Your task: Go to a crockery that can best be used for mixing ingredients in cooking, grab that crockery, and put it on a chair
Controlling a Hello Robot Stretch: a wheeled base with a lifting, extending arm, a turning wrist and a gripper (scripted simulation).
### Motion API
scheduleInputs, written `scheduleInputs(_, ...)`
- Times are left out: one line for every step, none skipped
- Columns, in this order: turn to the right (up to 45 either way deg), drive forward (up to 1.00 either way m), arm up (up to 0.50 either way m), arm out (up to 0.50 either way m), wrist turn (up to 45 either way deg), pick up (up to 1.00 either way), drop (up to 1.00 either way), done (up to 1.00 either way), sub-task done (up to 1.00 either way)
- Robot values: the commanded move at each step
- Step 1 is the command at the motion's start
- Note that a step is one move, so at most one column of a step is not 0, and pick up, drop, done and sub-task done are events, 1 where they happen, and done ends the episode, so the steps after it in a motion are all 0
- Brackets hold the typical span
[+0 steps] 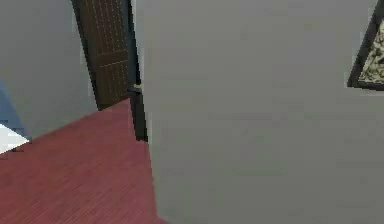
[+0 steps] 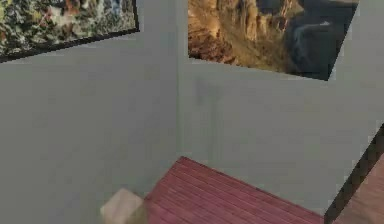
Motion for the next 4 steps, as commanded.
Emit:
scheduleInputs(-45.0,0.0,0.0,0.0,0.0,0.0,0.0,0.0,0.0)
scheduleInputs(-45.0,0.0,0.0,0.0,0.0,0.0,0.0,0.0,0.0)
scheduleInputs(-45.0,0.0,0.0,0.0,0.0,0.0,0.0,0.0,0.0)
scheduleInputs(-36.0,0.0,0.0,0.0,0.0,0.0,0.0,0.0,0.0)
